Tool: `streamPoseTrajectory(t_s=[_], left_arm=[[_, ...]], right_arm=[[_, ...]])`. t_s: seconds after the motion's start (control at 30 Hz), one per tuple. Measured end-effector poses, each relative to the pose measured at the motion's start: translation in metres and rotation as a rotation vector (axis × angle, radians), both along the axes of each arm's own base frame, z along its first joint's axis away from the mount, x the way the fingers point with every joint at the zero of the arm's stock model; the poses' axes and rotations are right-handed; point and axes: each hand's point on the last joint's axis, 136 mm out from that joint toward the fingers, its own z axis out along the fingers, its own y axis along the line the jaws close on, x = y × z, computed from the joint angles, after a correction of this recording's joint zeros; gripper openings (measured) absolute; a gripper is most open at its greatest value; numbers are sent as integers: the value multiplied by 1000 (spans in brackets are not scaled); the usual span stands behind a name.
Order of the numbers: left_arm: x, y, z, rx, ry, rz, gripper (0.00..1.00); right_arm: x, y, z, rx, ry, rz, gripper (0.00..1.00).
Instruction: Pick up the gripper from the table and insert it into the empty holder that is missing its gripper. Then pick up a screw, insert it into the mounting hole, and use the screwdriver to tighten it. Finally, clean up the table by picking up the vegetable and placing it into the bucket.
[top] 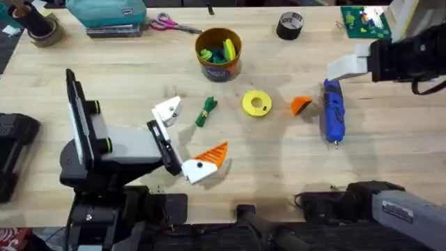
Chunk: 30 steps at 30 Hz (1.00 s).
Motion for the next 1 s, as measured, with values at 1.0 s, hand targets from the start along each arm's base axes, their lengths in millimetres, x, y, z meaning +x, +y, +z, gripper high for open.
streamPoseTrajectory(t_s=[1.0], left_arm=[[-21,-9,-1,7,-28,-133,985]], right_arm=[[0,0,0,0,0,0,997]])
